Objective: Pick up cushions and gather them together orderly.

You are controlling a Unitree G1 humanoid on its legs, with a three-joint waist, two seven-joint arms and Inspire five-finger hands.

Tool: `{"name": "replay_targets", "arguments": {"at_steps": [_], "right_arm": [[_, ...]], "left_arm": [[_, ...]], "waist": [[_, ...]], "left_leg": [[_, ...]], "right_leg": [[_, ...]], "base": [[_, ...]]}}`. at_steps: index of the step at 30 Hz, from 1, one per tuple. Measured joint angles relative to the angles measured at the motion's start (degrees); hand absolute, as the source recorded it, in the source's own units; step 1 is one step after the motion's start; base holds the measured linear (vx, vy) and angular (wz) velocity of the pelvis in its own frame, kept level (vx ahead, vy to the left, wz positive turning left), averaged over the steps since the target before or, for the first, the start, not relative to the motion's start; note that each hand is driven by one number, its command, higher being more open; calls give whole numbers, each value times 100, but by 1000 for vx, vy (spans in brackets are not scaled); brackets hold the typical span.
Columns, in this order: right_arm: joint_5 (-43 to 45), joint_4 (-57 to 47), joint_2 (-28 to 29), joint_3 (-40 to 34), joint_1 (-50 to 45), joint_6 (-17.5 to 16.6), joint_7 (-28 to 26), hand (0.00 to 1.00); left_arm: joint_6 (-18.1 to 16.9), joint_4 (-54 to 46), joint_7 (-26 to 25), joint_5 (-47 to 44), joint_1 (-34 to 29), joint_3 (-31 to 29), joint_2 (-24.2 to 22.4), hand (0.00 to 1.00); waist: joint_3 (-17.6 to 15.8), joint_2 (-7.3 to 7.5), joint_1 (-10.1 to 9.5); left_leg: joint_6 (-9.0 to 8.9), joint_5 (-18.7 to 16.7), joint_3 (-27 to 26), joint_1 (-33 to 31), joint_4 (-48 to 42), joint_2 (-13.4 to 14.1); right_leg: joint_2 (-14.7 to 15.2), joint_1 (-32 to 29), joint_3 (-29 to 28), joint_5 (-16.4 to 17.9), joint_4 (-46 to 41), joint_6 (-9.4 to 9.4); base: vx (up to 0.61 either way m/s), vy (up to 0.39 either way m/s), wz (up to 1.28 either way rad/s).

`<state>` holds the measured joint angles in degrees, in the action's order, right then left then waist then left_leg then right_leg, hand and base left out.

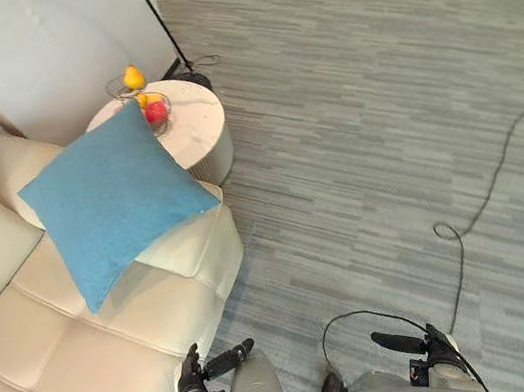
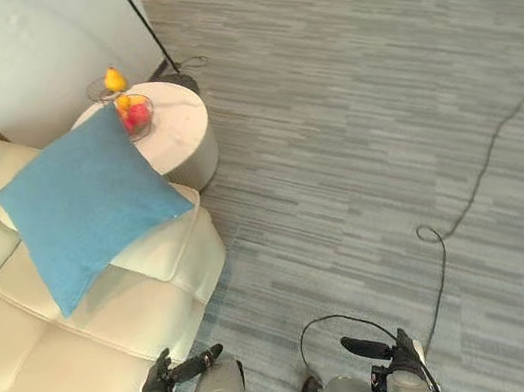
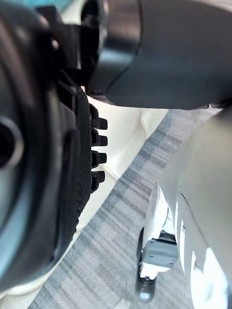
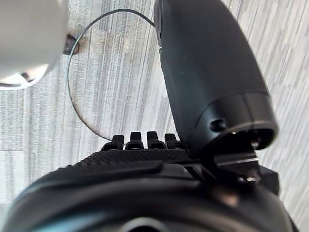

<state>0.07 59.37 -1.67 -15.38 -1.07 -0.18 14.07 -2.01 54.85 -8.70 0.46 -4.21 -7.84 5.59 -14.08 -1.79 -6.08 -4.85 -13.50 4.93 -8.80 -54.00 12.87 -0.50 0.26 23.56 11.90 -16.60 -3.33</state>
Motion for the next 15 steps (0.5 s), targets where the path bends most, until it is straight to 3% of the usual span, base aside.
{"name": "replay_targets", "arguments": {"at_steps": [3, 5, 6, 7, 8, 9, 11, 13, 15], "right_arm": [[3, 17, 10, 12, -12, -1, 22, 100], [6, 13, -3, -13, 73, -11, 30, 100], [6, 0, -17, -20, 78, -30, 31, 100], [7, 4, -24, -33, 48, -32, 31, 100], [7, 28, -3, -41, 49, -28, 30, 100], [9, 23, 99, -35, 37, -2, 24, 100], [11, 28, 141, -32, 57, 0, 27, 100], [6, 60, 144, -31, 105, 4, 22, 100], [1, 123, 147, -21, 124, -1, 17, 100]], "left_arm": [[-54, -193, 15, -98, -12, -5, -19, 100], [-43, -178, 31, -87, 59, 77, -17, 100], [-41, -176, 29, -86, 63, 90, -22, 100], [-41, -169, 20, -87, 67, 155, -25, 100], [-43, -157, 14, -87, 76, 204, -25, 100], [-46, -154, 31, -86, 94, 225, 76, 100], [-41, -150, 29, -88, 107, 251, 148, 100], [-41, -89, 29, -95, 103, 247, 152, 100], [-42, -59, 28, -94, 89, 241, 163, 100]], "waist": [[-68, 128, -110], [-64, 104, -128], [-54, 84, -118], [-38, -2, -106], [-59, -31, -130], [-90, 131, -136], [-91, 272, -153], [-94, 280, -154], [-75, 270, -169]], "left_leg": [[108, -140, -661, -459, 241, -47], [175, -102, -1014, -567, 1701, -308], [227, 169, -1160, -561, 2386, -387], [314, 1013, -1380, -574, 3300, -485], [387, 1203, -1427, -529, 3369, -530], [430, 1280, -1577, -430, 3611, -690], [447, 1286, -1709, -407, 3733, -863], [675, 1110, -1877, -378, 3456, -933], [712, 883, -1971, -231, 3298, -916]], "right_leg": [[2, 628, 164, -19, 486, 12], [85, 818, 226, -28, 676, 39], [100, 864, 264, -20, 734, 97], [76, 956, 309, 42, 807, 243], [104, 1018, 303, 87, 812, 316], [257, 1051, 311, 89, 861, 351], [386, 1078, 311, 39, 1034, 478], [487, 1280, 242, -59, 1054, 637], [520, 1403, 173, -66, 851, 651]], "base": [[305, -91, 32], [230, 51, 9], [216, 115, 18], [272, 148, 20], [328, 147, 36], [267, 73, 36], [279, 54, 34], [229, 65, 26], [183, 93, 10]]}}
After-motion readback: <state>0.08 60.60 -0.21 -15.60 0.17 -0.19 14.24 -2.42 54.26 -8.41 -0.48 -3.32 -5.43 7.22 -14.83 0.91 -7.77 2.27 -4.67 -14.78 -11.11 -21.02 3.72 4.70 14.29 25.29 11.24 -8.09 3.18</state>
